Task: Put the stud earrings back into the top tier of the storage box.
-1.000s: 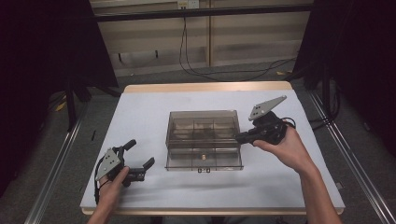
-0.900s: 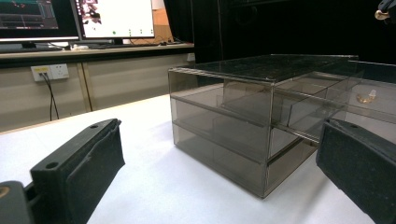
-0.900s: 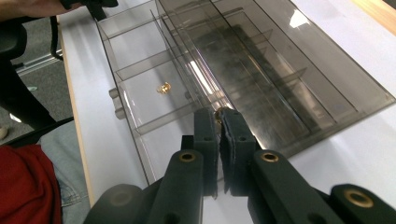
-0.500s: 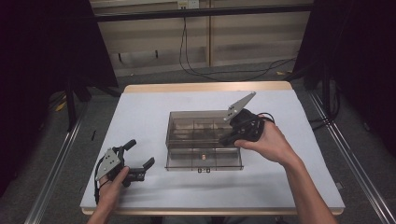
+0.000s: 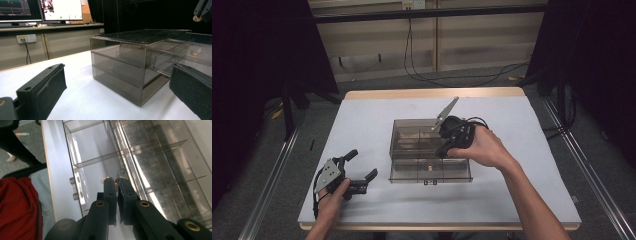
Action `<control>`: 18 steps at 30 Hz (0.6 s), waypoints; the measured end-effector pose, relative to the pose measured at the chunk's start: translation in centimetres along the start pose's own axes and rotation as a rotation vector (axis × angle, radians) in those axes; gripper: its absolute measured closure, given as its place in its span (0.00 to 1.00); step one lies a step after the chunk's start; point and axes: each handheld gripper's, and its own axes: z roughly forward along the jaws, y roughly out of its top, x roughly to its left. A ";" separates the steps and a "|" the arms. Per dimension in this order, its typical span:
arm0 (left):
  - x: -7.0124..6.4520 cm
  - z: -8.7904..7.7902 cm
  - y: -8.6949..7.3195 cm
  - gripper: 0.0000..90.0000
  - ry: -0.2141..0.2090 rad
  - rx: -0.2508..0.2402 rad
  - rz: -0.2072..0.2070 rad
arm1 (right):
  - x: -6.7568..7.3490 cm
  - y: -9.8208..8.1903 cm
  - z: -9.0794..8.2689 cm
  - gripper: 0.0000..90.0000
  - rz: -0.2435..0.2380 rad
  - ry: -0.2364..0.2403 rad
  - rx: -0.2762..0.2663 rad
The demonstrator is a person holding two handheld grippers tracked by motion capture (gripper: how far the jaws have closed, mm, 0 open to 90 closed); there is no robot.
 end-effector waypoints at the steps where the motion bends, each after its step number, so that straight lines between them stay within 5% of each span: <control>1: 0.0 0.0 0.0 0.01 0.001 -0.002 0.000 | 0.0 0.1 0.2 0.95 -0.002 -0.001 0.019; 18: 0.1 -0.1 0.0 0.01 0.011 0.009 0.004 | 1.1 2.3 4.0 0.95 -0.036 0.043 0.170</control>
